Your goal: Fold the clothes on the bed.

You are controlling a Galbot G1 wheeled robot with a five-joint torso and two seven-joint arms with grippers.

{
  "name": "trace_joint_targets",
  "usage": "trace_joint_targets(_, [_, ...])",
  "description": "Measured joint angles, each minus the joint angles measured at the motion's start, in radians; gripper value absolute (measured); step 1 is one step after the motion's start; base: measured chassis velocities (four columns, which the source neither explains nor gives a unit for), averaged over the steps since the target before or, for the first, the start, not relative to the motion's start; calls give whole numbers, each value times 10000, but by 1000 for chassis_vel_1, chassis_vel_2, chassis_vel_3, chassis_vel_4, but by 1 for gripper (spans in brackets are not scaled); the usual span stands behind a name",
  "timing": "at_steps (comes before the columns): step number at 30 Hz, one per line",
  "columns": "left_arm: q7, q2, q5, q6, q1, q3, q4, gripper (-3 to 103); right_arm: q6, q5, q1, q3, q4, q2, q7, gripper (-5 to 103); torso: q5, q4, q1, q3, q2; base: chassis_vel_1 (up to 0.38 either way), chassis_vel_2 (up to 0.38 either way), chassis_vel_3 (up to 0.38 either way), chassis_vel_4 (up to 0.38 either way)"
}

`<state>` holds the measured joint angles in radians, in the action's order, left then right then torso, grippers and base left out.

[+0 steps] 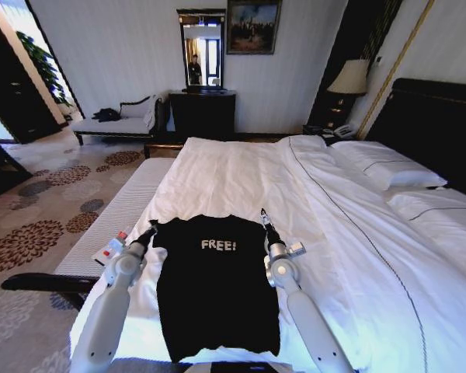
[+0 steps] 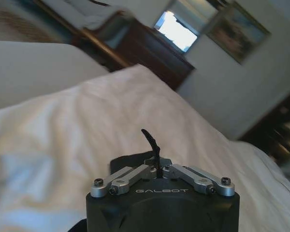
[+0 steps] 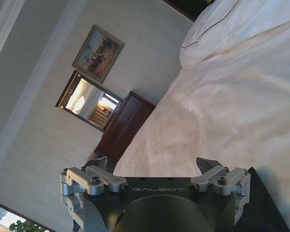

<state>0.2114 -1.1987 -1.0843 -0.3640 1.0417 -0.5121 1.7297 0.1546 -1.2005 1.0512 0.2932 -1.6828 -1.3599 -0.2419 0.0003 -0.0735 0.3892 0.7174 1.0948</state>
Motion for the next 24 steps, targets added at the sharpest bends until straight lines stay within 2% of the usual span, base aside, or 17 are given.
trace_joint_targets(4, [79, 214, 307, -37, -168, 884, 174, 0, -8, 54, 40, -13, 37, -7, -4, 100, -2, 1, 0, 0, 0, 0, 0, 0, 0])
trace_joint_targets(6, [84, 214, 397, -35, -215, 1032, 83, 0, -8, 62, 51, -12, 47, -9, -4, 100, -2, 1, 0, 0, 0, 0, 0, 0, 0])
trace_joint_targets(15, [114, -229, 848, 19, -765, 2084, -838, 0, -9, 139, 174, 52, 64, -6, 0, 100, -2, 0, 0, 1, 0, 0, 0, 0, 0])
trace_joint_targets(21, [188, -366, 1087, 34, -926, 2466, -1231, 0, -8, 192, 198, 89, 64, -21, 1, 100, -2, 1, 0, 0, 0, 0, 0, 0, 0])
trace_joint_targets(24, [551, -350, 1181, -469, -929, 2716, -1326, -2, -5, 215, 191, 99, 78, -41, 2, 100, -2, 2, 0, 1, 0, 0, 0, 0, 0])
